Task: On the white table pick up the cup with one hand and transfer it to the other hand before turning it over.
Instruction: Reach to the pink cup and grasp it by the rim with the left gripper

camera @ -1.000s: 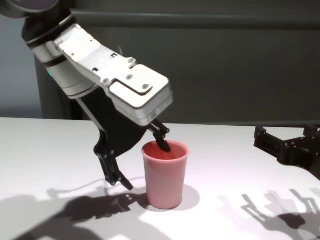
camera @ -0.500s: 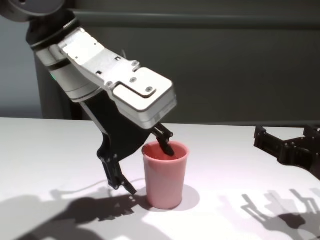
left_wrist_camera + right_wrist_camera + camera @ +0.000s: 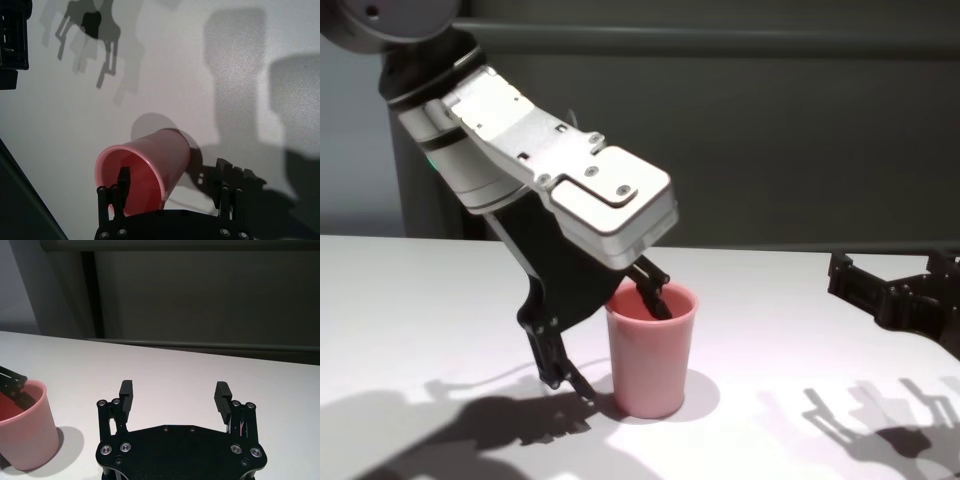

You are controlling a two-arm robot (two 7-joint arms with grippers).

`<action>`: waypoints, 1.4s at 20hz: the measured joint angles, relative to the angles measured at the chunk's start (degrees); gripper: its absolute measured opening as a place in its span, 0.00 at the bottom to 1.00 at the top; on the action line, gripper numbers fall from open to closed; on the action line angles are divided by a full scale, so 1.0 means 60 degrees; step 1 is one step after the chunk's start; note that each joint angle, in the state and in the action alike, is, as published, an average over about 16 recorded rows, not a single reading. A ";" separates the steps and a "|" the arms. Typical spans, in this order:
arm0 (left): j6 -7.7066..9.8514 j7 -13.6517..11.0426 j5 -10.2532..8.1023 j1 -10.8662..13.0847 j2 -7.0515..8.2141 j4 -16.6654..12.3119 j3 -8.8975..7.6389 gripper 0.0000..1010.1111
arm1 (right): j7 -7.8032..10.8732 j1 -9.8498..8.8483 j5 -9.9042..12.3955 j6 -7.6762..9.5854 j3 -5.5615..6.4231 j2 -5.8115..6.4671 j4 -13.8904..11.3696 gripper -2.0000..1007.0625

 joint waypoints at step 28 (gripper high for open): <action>-0.0005 0.0058 -0.0511 -0.0334 0.0083 0.0268 0.0464 0.36 | 0.0000 0.0000 0.0000 0.0000 0.0000 0.0000 0.0000 1.00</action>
